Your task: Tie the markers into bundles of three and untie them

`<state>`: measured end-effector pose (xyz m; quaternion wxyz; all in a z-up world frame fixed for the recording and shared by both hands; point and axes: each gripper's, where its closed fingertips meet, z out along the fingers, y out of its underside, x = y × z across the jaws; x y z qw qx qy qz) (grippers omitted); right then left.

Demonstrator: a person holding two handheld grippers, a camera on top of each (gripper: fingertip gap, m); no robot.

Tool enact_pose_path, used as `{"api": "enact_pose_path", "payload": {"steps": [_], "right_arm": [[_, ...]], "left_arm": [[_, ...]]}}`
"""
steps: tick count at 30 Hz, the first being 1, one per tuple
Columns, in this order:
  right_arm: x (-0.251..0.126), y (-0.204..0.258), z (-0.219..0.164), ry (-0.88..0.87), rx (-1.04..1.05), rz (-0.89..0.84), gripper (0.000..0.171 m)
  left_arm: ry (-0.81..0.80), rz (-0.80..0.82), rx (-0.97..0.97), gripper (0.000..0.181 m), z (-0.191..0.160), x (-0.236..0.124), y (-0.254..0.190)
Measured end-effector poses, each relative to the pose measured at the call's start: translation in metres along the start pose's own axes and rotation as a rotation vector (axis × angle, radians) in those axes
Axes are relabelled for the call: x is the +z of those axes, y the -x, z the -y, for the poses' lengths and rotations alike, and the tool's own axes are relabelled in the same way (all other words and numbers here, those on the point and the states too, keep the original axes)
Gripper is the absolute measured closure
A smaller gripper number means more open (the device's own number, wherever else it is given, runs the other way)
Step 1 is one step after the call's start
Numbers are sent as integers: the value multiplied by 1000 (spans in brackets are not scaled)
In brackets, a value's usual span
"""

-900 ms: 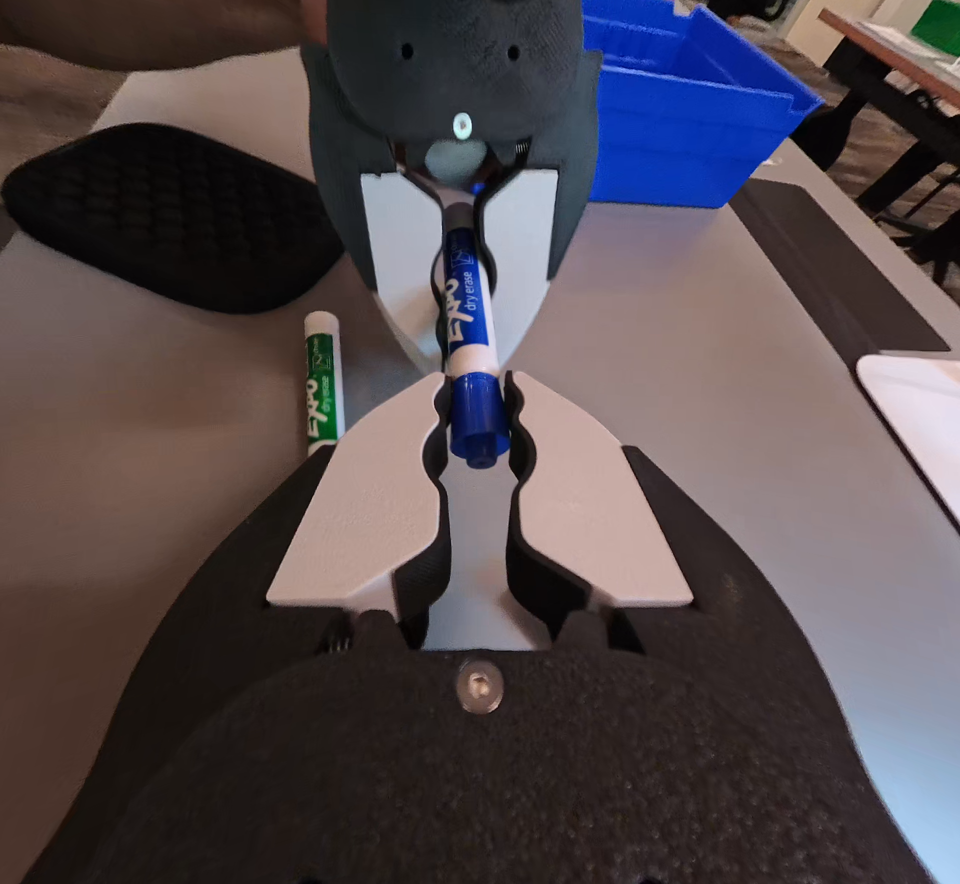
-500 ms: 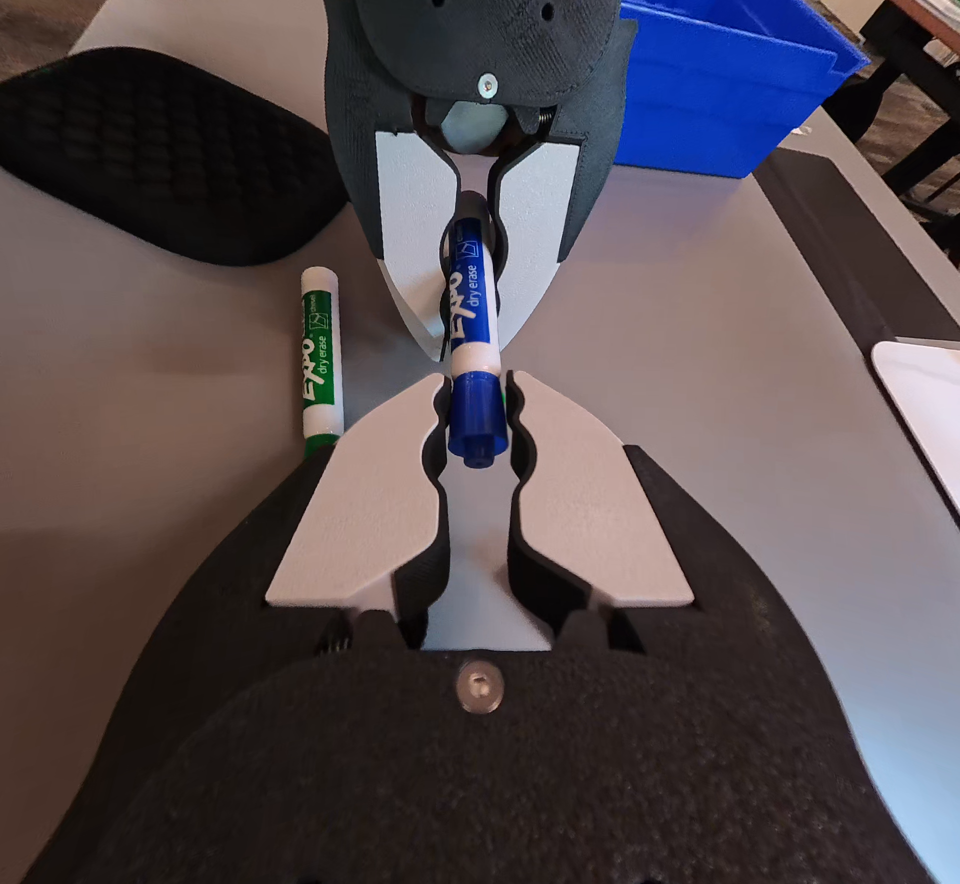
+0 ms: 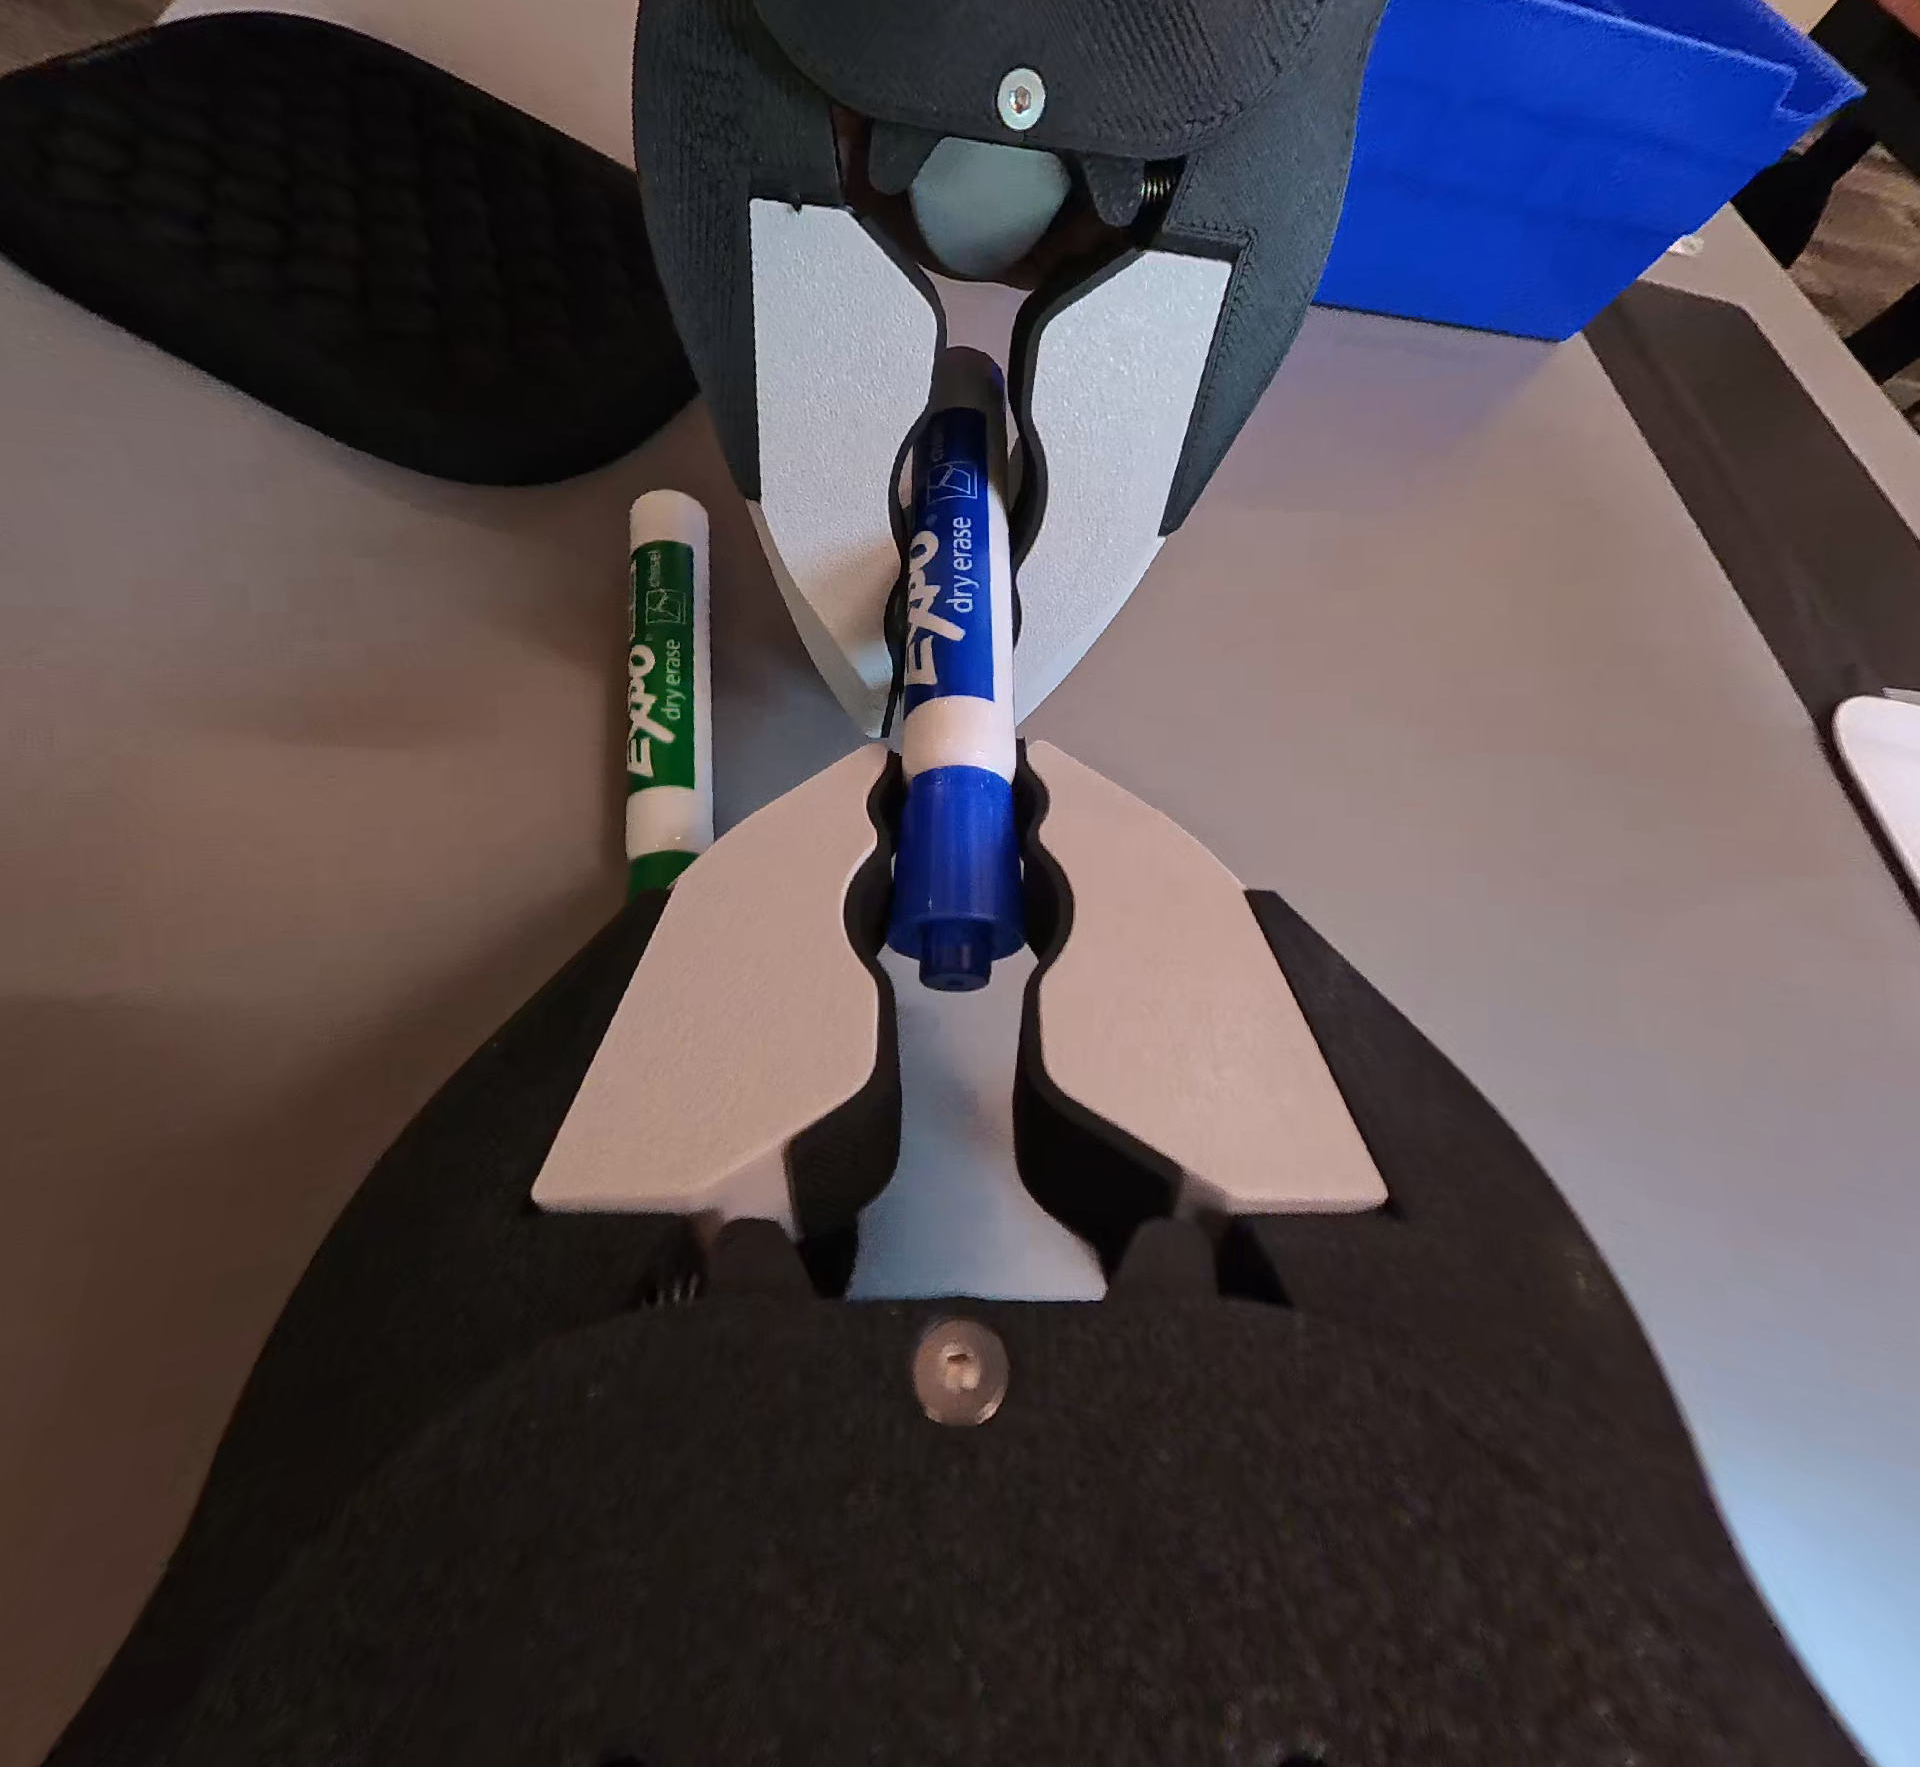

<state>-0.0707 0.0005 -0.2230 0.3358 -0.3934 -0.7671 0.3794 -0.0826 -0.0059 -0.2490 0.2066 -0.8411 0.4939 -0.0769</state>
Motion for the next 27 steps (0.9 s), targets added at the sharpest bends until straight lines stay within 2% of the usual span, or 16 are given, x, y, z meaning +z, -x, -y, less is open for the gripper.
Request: {"api": "enact_pose_path", "payload": {"steps": [12, 19, 22, 27], "right_arm": [[-13, 0, -9, -1, -47, -15, 152], [-18, 3, 3, -56, -223, -69, 152], [-12, 9, -10, 4, -282, -55, 152], [-8, 14, -32, 130, -236, 8, 151]], "left_arm": [[-34, -40, -33, 159, -5, 7, -1], [-84, -160, -55, 138, -3, 10, -15], [-77, -164, -53, 135, -4, 12, -14], [-42, -140, -31, 134, -7, 11, -13]]}}
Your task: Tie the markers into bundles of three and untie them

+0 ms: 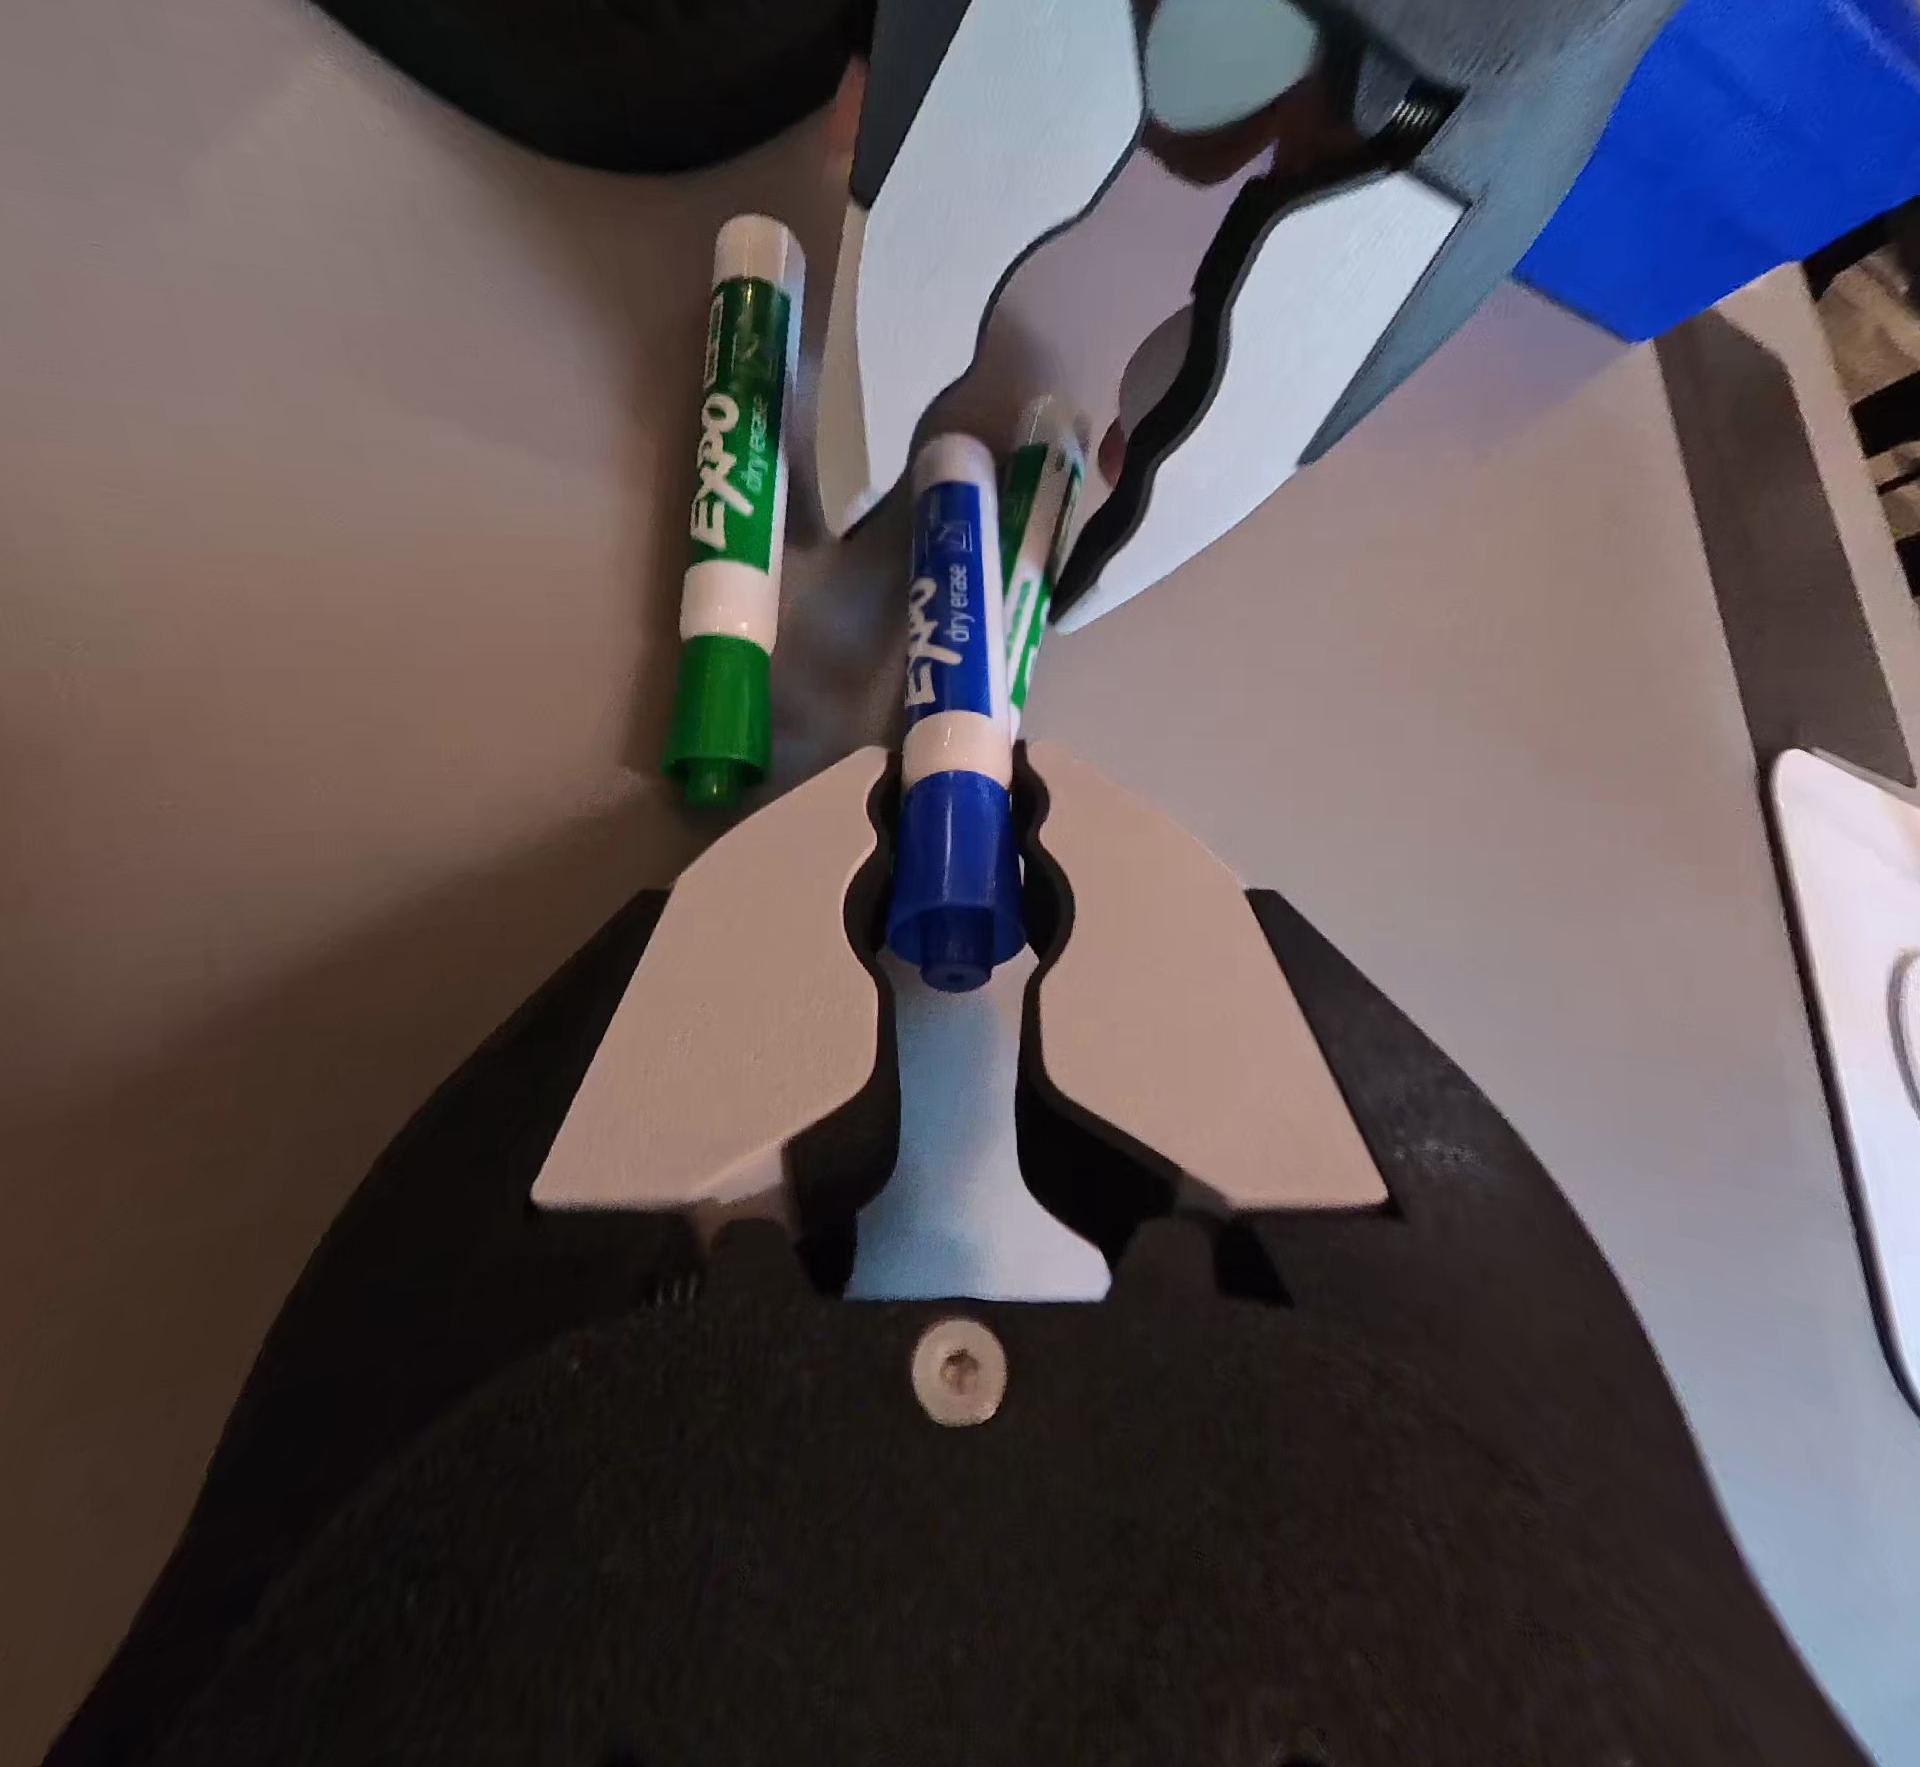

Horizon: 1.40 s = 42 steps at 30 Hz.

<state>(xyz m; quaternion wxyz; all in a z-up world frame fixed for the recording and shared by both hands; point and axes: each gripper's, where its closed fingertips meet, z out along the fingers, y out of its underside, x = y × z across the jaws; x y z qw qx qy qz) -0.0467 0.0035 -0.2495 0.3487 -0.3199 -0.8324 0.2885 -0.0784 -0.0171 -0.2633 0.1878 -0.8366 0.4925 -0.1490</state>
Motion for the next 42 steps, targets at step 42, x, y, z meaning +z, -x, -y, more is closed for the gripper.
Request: {"api": "enact_pose_path", "payload": {"steps": [42], "right_arm": [[5, 4, -14, 191, 215, 143, 157]], "left_arm": [[30, 134, -179, 133, -43, -16, 7]]}}
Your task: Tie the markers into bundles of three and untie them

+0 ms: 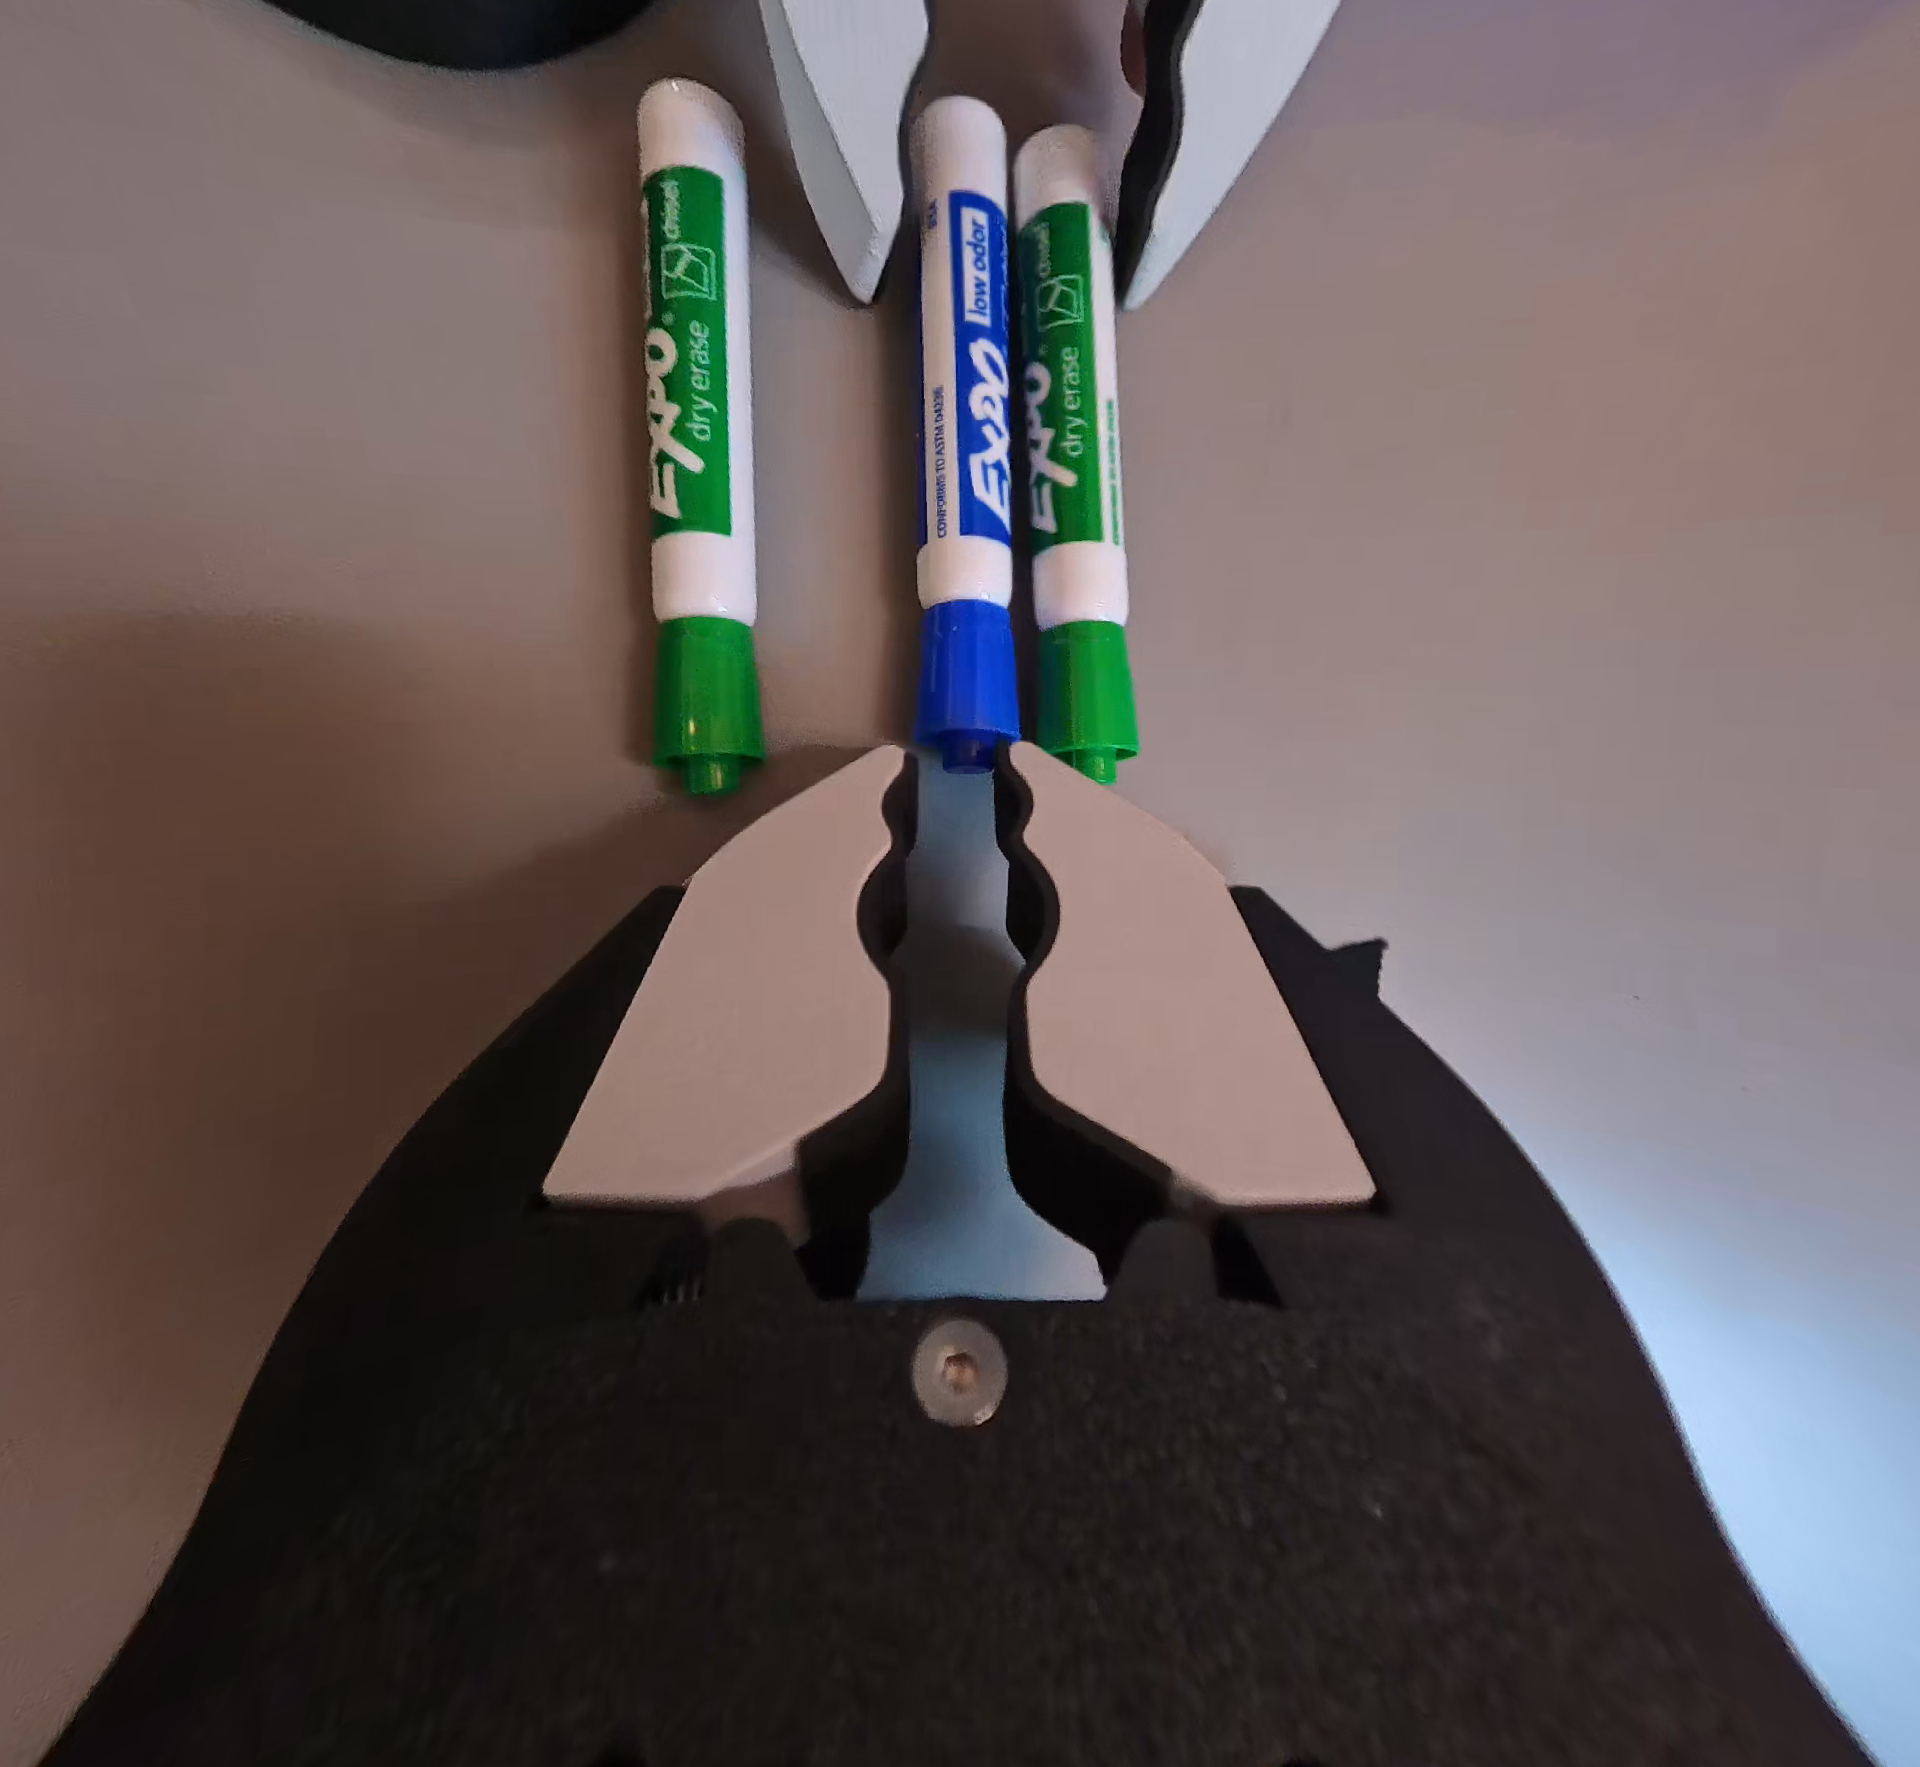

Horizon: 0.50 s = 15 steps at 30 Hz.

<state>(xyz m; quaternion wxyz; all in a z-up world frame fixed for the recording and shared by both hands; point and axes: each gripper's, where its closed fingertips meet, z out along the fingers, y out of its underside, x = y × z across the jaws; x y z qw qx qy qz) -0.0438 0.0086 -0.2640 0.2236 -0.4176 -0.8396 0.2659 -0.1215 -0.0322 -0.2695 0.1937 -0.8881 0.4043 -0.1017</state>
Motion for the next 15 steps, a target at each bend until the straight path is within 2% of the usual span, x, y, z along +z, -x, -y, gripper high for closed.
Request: {"api": "enact_pose_path", "payload": {"steps": [4, 8, 13, 15], "right_arm": [[-16, -4, 4, -54, 17, -22, 148], [-17, -19, 8, -58, 42, -65, 115], [19, -15, 15, 25, 38, 48, 116], [25, -9, 22, 25, 69, 117, 126]], "left_arm": [[-4, 17, -4, 133, -1, -2, 3], [-21, 29, 2, 137, -1, -1, 4], [-29, 45, 18, 141, 3, 0, 3], [-41, 49, 19, 141, 3, 0, 2]]}}
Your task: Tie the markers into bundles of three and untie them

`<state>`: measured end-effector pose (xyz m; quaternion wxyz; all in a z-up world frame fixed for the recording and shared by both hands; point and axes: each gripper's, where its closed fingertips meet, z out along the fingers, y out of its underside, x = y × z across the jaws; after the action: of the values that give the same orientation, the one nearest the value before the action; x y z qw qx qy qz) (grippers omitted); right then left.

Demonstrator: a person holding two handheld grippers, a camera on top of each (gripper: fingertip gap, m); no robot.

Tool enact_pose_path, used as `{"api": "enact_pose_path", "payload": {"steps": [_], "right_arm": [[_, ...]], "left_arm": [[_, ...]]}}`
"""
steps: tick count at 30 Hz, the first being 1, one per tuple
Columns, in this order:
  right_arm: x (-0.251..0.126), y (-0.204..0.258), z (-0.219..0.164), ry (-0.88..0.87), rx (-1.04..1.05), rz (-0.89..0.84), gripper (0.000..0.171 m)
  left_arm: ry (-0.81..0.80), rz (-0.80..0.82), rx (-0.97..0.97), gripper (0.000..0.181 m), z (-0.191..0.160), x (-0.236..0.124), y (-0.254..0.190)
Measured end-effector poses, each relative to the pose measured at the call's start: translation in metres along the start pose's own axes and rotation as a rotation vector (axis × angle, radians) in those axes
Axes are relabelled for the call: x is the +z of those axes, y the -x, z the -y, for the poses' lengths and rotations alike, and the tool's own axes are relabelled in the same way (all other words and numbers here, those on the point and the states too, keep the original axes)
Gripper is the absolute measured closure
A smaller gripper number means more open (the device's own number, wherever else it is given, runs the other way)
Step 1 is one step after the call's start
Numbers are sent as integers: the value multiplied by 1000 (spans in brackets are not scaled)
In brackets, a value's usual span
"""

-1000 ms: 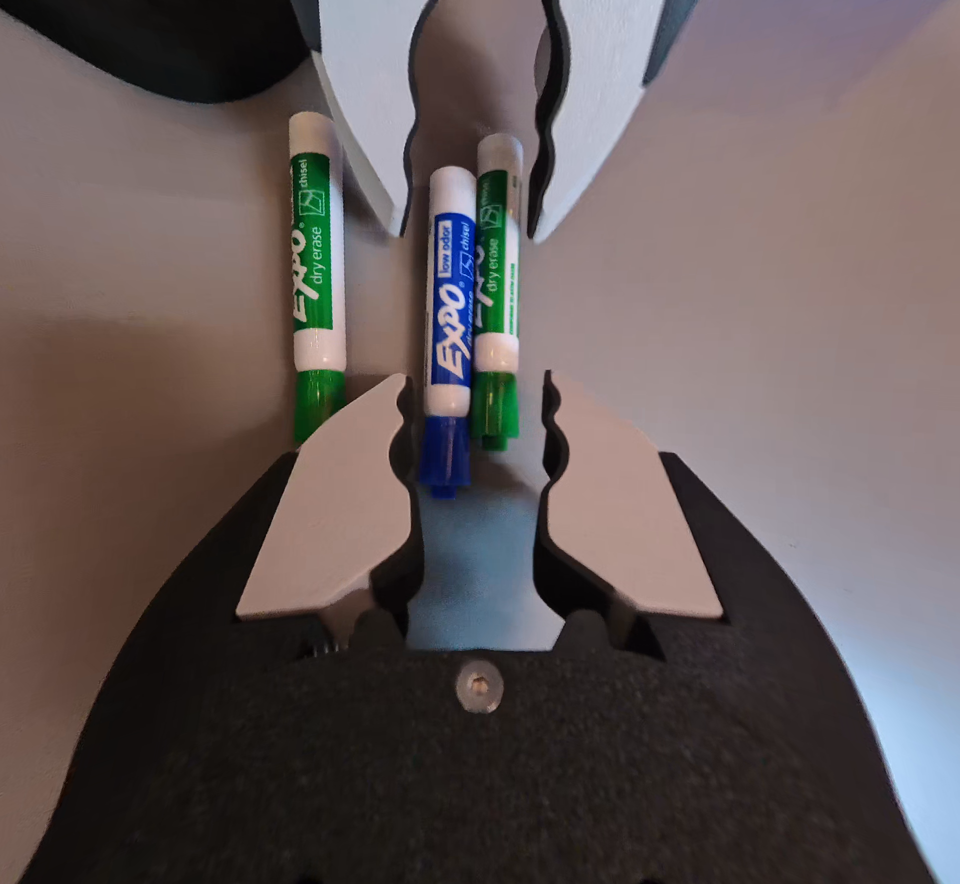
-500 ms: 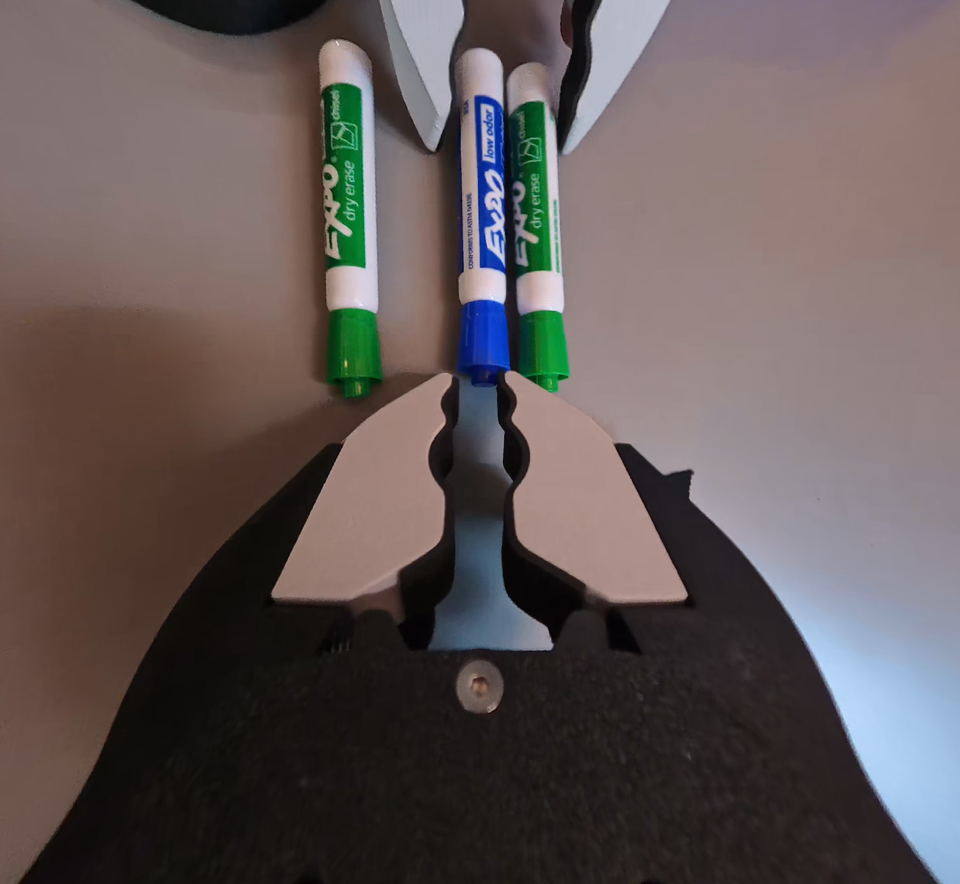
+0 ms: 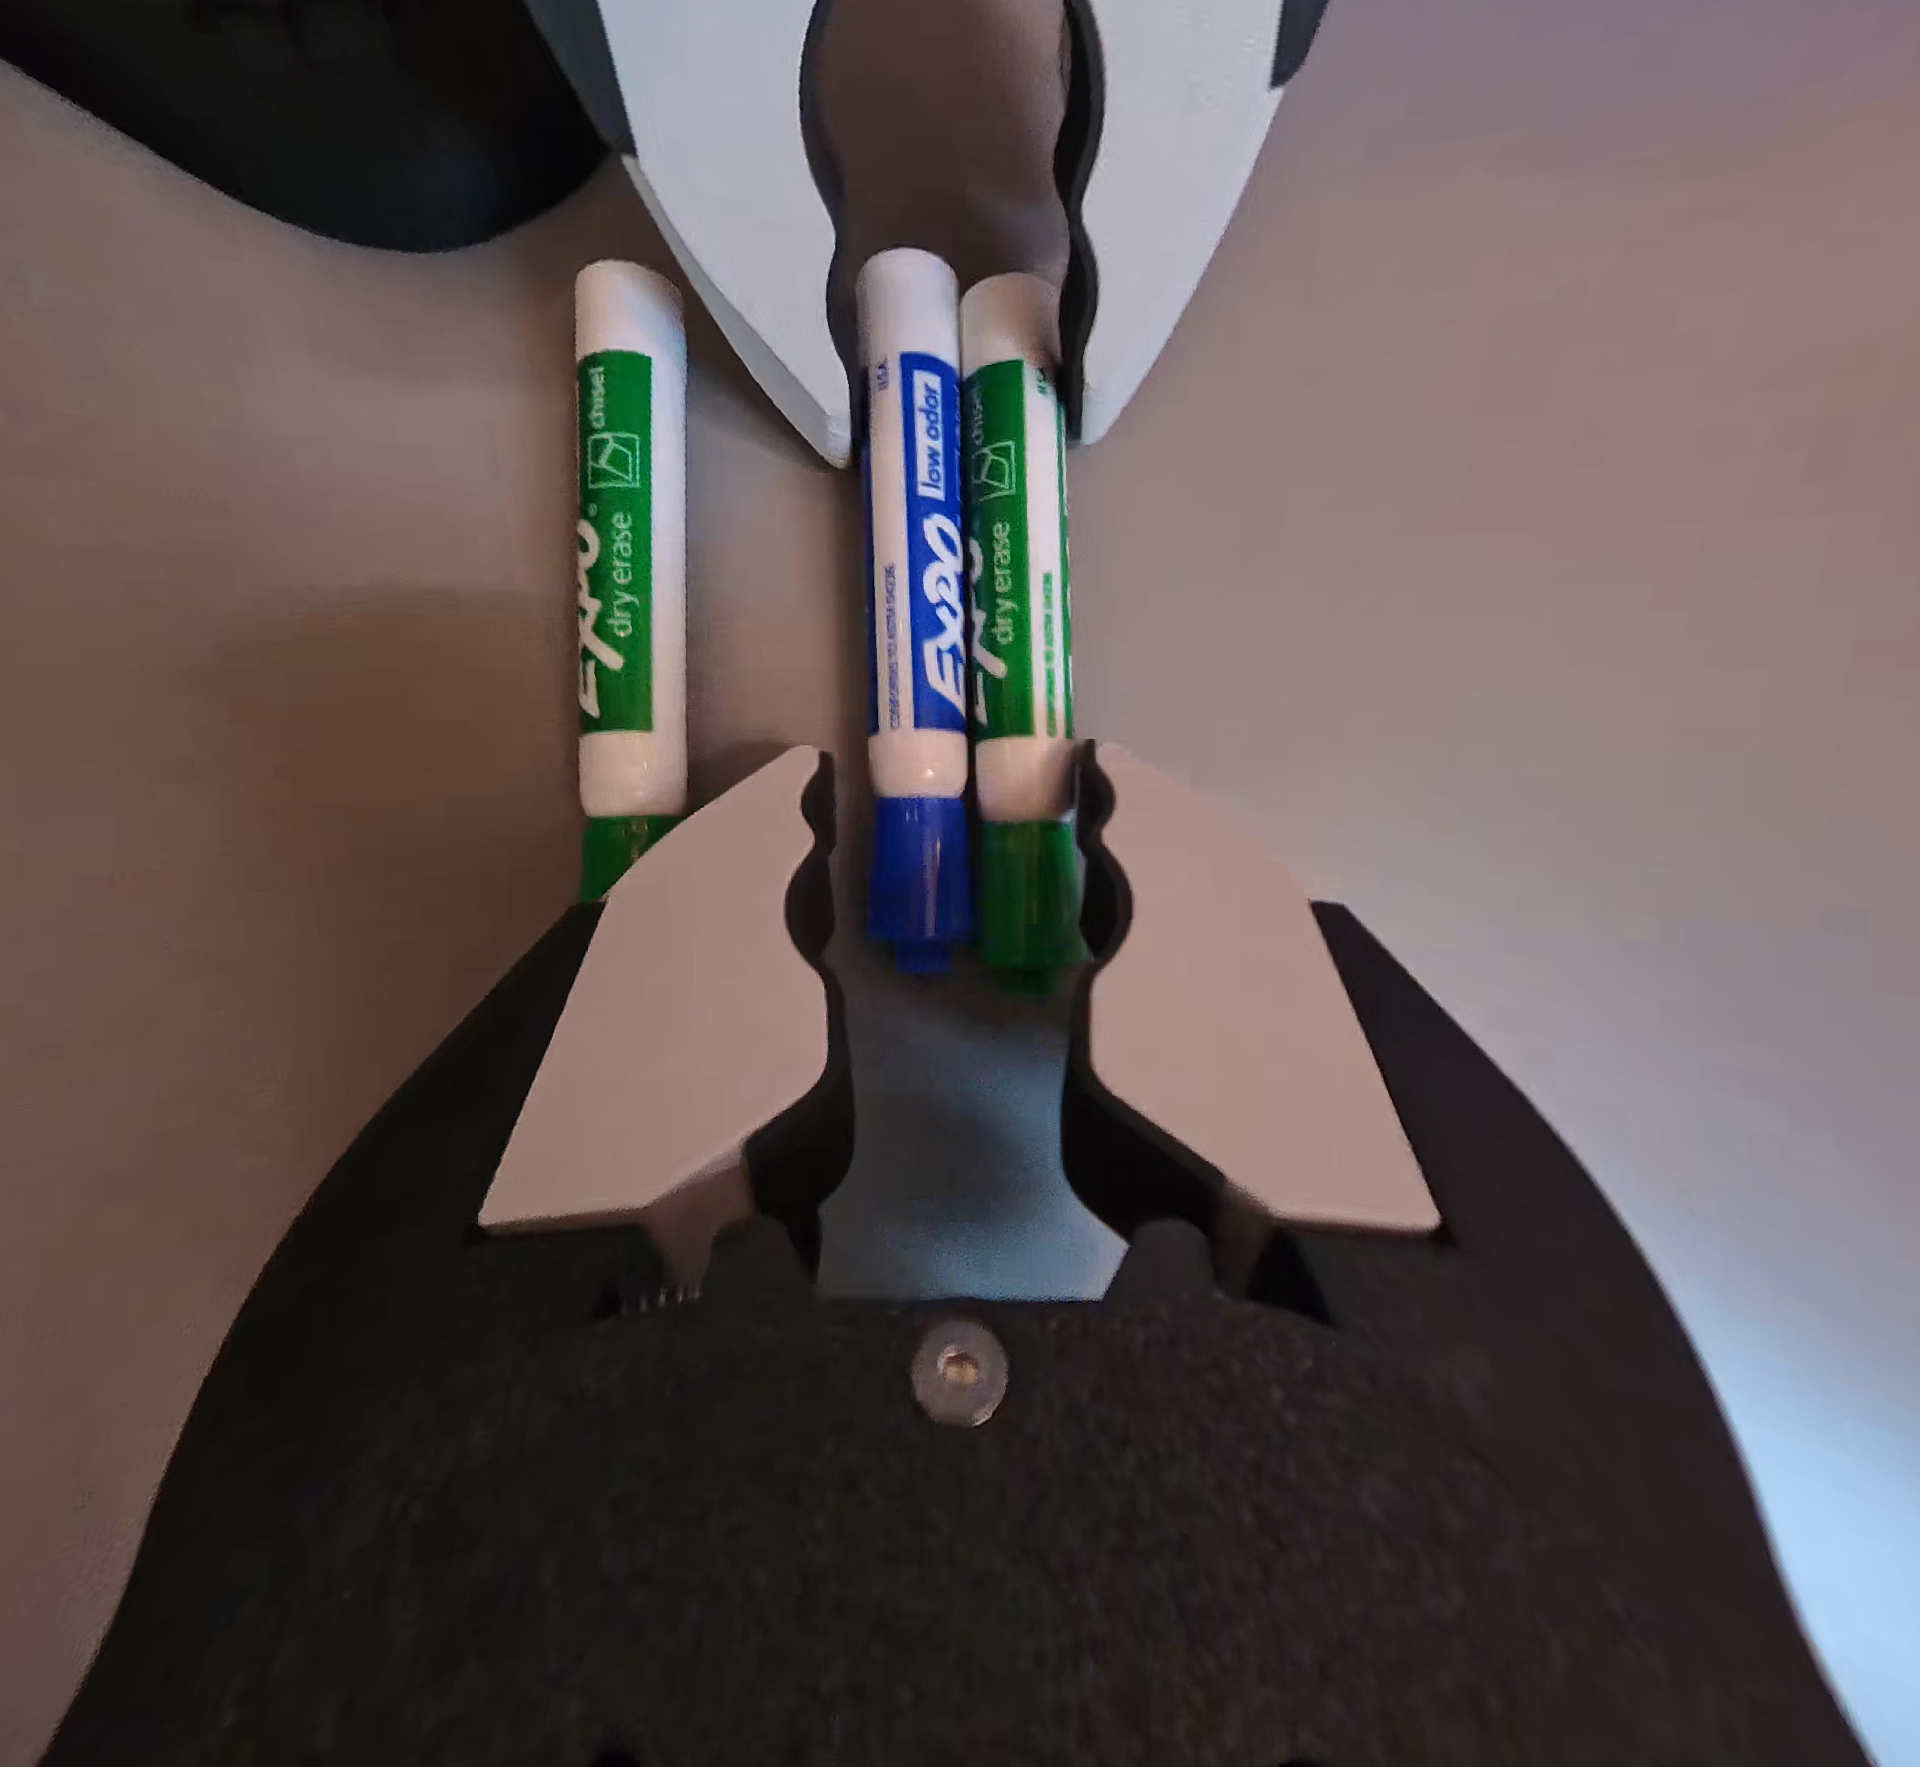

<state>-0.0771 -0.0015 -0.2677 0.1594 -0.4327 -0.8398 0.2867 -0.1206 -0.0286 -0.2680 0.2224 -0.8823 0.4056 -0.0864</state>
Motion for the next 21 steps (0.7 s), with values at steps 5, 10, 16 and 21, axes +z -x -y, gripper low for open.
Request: {"api": "enact_pose_path", "payload": {"steps": [5, 10, 16, 21], "right_arm": [[5, 2, 5, 21, -7, 43, 133], [8, 1, 8, 60, -13, 46, 132], [12, 0, 13, 79, -31, 55, 133], [7, -3, 15, 18, -30, 0, 134]], "left_arm": [[-26, -3, -5, 141, 0, 0, -1], [-51, -12, -8, 141, 2, 1, -1], [-66, -15, -3, 141, 3, 1, -2], [-128, -23, -28, 137, 5, -9, -2]]}}
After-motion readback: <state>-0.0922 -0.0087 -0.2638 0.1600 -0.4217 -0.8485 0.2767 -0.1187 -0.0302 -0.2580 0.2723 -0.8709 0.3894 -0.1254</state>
